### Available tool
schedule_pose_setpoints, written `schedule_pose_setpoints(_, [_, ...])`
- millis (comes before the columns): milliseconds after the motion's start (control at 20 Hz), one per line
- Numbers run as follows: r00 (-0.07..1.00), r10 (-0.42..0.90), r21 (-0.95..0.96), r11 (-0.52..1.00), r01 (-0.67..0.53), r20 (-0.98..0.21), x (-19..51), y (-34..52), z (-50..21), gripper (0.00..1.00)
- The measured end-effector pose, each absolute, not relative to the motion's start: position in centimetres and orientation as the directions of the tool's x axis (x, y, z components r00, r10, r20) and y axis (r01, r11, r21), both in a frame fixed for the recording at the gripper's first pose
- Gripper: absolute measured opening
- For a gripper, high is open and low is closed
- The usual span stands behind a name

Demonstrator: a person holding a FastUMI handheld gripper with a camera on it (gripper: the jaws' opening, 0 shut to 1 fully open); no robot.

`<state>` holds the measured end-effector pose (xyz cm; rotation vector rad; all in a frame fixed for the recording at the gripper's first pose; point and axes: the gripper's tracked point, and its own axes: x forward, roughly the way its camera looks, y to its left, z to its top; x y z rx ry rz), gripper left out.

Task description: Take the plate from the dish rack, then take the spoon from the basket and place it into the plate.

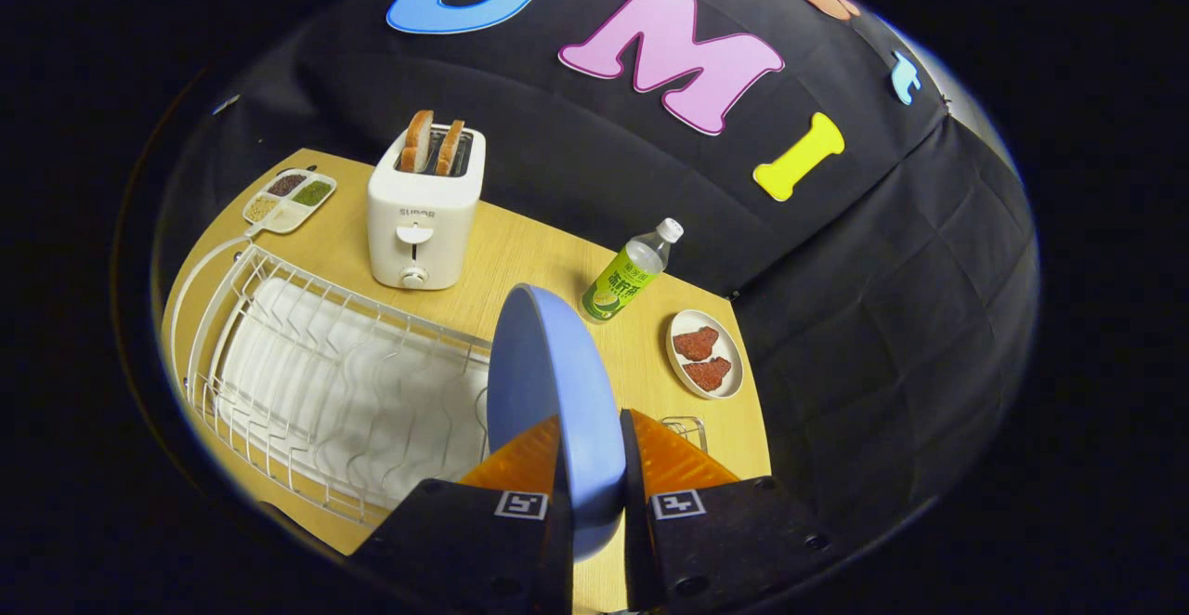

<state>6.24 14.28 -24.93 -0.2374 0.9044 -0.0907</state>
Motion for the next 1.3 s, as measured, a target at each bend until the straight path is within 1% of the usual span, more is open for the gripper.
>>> schedule_pose_setpoints(250, [0.663,-0.026,-0.013,1.0,0.025,-0.749,4.1,12.3,-22.3,0.26])
schedule_pose_setpoints(600, [0.645,0.244,0.321,0.947,0.003,-0.724,-4.6,10.3,-20.8,0.26])
schedule_pose_setpoints(750, [0.583,0.351,0.436,0.9,0.007,-0.733,-9.6,11.2,-22.6,0.26])
schedule_pose_setpoints(900, [0.505,0.429,0.493,0.87,-0.008,-0.749,-15.0,12.7,-25.8,0.25])
schedule_pose_setpoints(1050, [0.427,0.505,0.564,0.825,0.016,-0.75,-19.1,14.9,-29.4,0.26])
schedule_pose_setpoints(1150, [0.383,0.539,0.599,0.799,0.048,-0.75,-20.6,16.1,-32.1,0.26])
schedule_pose_setpoints(1300, [0.361,0.546,0.611,0.787,0.089,-0.756,-21.3,16.4,-35.5,0.26])
